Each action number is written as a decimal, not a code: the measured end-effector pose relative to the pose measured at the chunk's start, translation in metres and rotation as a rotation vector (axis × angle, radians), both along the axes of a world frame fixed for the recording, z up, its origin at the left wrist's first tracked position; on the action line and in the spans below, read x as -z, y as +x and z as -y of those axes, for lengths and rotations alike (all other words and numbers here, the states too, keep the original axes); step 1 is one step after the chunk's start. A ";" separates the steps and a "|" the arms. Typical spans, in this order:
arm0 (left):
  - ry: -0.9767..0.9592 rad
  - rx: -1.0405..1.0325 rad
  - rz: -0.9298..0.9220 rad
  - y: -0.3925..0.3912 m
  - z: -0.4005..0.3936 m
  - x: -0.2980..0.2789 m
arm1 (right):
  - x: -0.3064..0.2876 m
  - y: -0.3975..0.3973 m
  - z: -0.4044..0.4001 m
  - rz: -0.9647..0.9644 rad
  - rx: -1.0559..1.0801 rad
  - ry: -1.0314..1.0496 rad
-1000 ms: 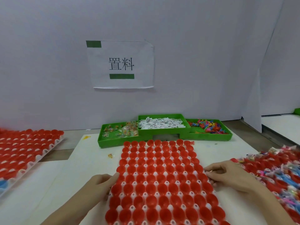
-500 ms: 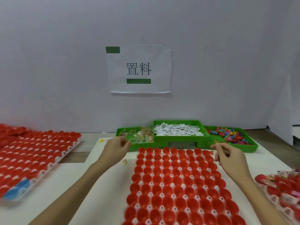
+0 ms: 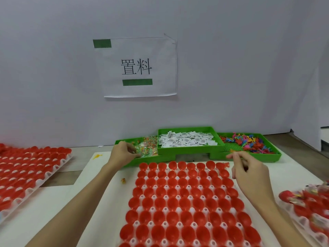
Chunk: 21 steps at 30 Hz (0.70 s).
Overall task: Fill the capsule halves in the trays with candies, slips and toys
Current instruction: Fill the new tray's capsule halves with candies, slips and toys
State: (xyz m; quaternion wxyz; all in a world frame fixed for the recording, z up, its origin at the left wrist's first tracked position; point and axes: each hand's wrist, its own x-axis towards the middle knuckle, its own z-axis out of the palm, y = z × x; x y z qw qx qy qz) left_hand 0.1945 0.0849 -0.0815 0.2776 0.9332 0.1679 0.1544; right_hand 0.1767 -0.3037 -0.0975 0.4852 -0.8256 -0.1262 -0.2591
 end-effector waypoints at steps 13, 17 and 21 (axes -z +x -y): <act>0.093 0.005 0.254 -0.010 0.010 0.005 | -0.005 -0.007 -0.006 0.015 -0.040 0.022; -0.080 0.006 0.492 -0.044 0.028 0.002 | -0.006 -0.008 -0.006 -0.004 -0.049 0.022; -0.313 0.058 0.541 -0.085 0.050 0.014 | -0.006 -0.010 -0.006 -0.016 -0.055 0.016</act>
